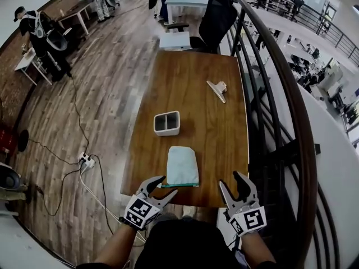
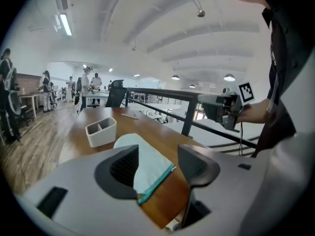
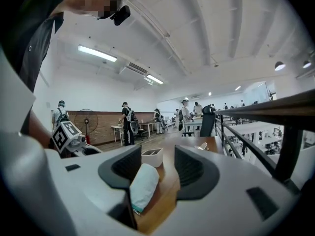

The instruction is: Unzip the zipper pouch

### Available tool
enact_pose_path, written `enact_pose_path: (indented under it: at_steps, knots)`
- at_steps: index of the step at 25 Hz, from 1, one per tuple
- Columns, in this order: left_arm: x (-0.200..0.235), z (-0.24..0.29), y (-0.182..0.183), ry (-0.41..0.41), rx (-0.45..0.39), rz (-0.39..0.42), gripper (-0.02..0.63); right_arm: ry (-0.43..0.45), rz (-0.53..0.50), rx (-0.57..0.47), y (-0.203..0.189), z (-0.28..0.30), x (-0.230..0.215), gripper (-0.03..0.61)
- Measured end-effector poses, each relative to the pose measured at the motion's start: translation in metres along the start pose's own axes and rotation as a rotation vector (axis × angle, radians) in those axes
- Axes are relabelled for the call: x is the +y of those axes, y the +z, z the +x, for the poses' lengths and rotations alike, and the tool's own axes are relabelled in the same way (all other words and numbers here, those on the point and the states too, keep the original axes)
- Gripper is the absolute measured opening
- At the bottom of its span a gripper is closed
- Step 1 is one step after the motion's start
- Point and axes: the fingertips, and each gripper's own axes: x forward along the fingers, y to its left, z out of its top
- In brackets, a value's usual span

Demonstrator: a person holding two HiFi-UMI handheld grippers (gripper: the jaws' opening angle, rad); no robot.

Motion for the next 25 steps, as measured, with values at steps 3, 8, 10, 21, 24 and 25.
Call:
enact_pose_path:
  at_steps: [3, 8, 10, 21, 24, 25]
  knots:
    - [-0.002, 0.014, -0.013, -0.016, 0.047, 0.004, 0.254, 0.005, 0.018, 0.015, -0.011, 0.000, -0.007, 0.207]
    - [-0.015, 0.034, -0.036, -0.083, 0.161, 0.131, 0.227, -0.011, 0.056, 0.066, -0.034, -0.002, -0.015, 0.206]
    - [-0.019, 0.041, -0.051, -0.115, 0.226, 0.218, 0.209, -0.021, 0.073, 0.086, -0.043, -0.004, -0.014, 0.206]
    - [-0.022, 0.085, -0.093, -0.306, 0.411, 0.382, 0.209, -0.113, 0.139, 0.186, -0.076, -0.020, -0.014, 0.206]
    - [-0.025, 0.090, -0.104, -0.350, 0.467, 0.401, 0.209, -0.134, 0.146, 0.190, -0.075, -0.021, -0.011, 0.206]
    - [-0.026, 0.091, -0.106, -0.362, 0.481, 0.408, 0.209, -0.139, 0.150, 0.192, -0.074, -0.020, -0.010, 0.206]
